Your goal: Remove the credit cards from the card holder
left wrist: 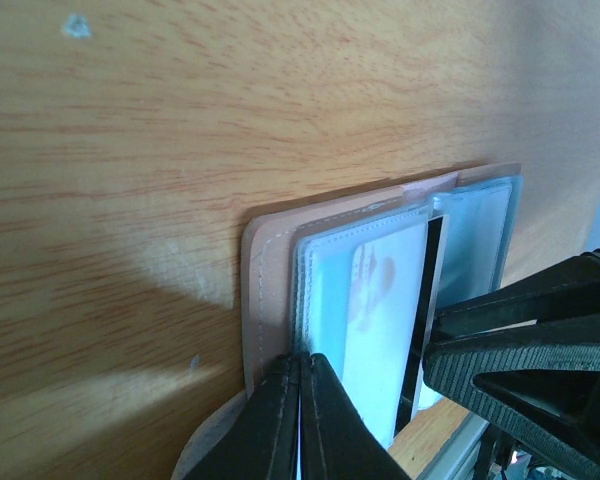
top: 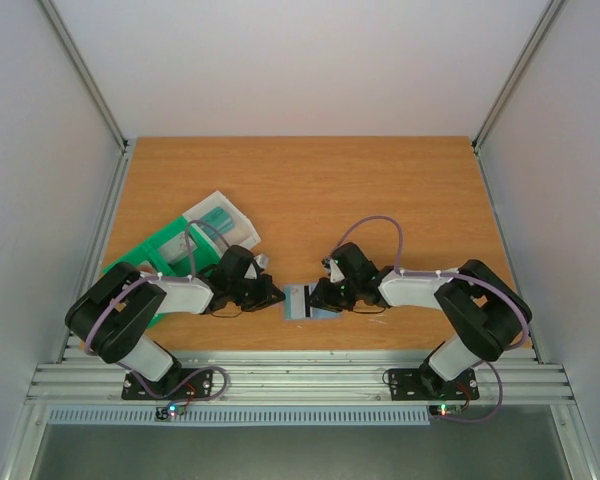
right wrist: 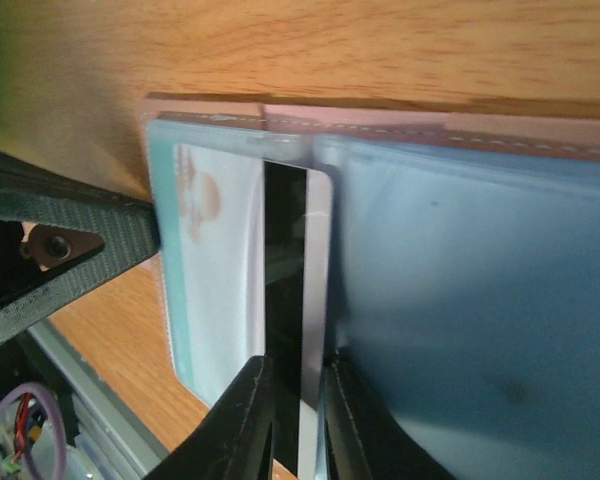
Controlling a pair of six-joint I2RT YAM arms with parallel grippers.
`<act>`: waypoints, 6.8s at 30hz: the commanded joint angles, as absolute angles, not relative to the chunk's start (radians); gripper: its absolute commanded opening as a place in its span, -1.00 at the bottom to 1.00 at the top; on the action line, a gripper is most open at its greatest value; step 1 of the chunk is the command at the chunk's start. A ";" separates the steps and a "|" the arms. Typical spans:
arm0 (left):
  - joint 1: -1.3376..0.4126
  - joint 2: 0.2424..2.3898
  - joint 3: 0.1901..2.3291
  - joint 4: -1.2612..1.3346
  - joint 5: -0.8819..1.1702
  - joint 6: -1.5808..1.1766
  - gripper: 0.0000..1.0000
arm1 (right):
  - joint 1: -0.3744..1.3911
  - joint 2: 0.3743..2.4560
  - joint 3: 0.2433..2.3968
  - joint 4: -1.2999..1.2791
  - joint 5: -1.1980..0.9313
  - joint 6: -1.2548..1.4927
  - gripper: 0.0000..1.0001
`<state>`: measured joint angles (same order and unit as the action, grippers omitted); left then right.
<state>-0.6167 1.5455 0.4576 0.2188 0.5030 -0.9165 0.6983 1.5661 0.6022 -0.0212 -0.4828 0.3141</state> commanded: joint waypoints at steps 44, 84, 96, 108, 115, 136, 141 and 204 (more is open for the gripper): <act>-0.621 1.309 0.543 -0.131 0.347 -0.788 -0.57 | 0.603 1.358 0.521 -0.125 -0.561 0.417 -0.98; -1.013 1.149 0.564 0.103 0.117 -0.212 -0.31 | 0.577 1.249 0.923 -0.741 -0.502 0.785 -0.98; -1.017 1.241 0.584 0.138 0.153 -0.212 -0.18 | 0.576 1.244 0.917 -0.721 -0.514 0.804 -0.98; -1.019 1.282 0.601 0.138 0.103 -0.199 -0.27 | 0.577 1.232 0.888 -0.676 -0.550 0.831 -0.98; -1.019 1.271 0.597 0.145 0.060 -0.199 -0.55 | 0.577 1.234 0.881 -0.669 -0.554 0.838 -0.98; -1.019 1.186 0.536 0.108 -0.073 -0.251 -0.99 | 0.550 1.244 0.769 -0.308 -0.746 0.795 -0.41; -1.019 1.167 0.532 0.072 -0.109 -0.282 -0.99 | 0.543 1.143 0.745 -0.284 -0.724 0.717 0.12; 0.214 0.962 0.711 -0.604 0.329 -0.597 -0.99 | 0.529 0.921 0.932 -0.790 -0.437 0.347 0.97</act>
<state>0.2016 0.9188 0.6903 -0.7006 0.3401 -0.6159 0.5331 0.9157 0.8906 -0.7654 -0.4633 0.3744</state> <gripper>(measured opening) 0.009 0.986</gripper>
